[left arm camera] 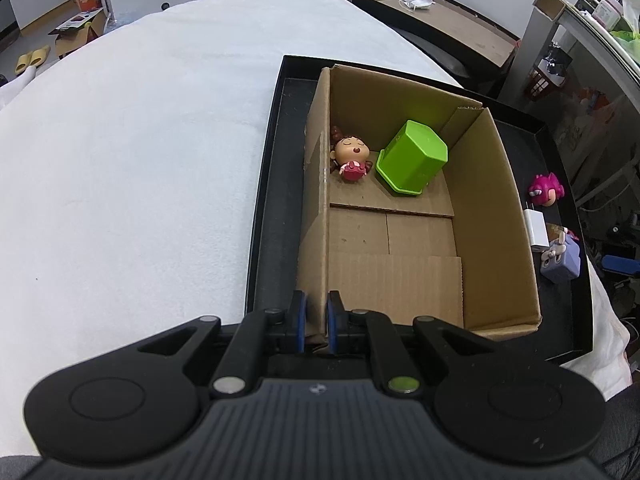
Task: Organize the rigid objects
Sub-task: 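Move the right gripper back toward the lavender cube and white plug, then close the right gripper on the lavender cube and lift it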
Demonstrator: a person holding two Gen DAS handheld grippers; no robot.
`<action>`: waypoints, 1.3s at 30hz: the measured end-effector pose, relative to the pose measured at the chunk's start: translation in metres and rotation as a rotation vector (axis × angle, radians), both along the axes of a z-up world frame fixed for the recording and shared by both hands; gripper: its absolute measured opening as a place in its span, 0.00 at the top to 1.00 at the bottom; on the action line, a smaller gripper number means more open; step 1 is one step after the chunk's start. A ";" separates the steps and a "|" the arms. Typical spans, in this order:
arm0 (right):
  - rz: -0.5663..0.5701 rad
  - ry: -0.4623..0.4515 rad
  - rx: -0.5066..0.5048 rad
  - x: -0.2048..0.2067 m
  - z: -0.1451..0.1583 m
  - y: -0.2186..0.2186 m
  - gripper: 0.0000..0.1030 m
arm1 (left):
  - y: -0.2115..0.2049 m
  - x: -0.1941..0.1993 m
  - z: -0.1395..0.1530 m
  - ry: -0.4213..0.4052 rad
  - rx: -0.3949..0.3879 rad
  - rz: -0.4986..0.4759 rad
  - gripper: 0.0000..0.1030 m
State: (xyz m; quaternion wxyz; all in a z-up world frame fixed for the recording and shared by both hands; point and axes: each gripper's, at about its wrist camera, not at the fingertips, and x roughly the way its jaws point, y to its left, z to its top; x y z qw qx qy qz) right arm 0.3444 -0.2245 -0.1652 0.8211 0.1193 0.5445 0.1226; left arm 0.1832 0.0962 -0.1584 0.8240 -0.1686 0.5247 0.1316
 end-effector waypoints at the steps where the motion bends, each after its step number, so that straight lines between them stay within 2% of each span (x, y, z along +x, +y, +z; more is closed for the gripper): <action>1: -0.003 0.000 0.003 0.000 -0.002 0.001 0.34 | 0.000 0.000 0.000 0.002 0.001 -0.001 0.90; 15: 0.035 0.058 -0.087 0.010 -0.034 0.021 0.33 | -0.002 0.005 -0.002 0.024 0.013 -0.006 0.90; 19: 0.033 0.051 -0.120 0.012 -0.039 0.021 0.35 | -0.002 0.006 -0.004 0.027 0.020 -0.020 0.90; 20: 0.032 0.054 -0.127 0.013 -0.041 0.021 0.38 | -0.002 0.006 -0.004 0.027 0.021 -0.020 0.90; 22: 0.033 0.070 -0.118 0.014 -0.044 0.019 0.60 | -0.002 0.006 -0.004 0.026 0.024 -0.021 0.90; 23: 0.037 0.070 -0.120 0.013 -0.044 0.019 0.60 | -0.002 0.006 -0.003 0.025 0.026 -0.021 0.90; 39: 0.060 -0.006 -0.034 -0.004 -0.008 0.020 0.61 | -0.002 0.003 -0.002 0.011 0.020 -0.027 0.90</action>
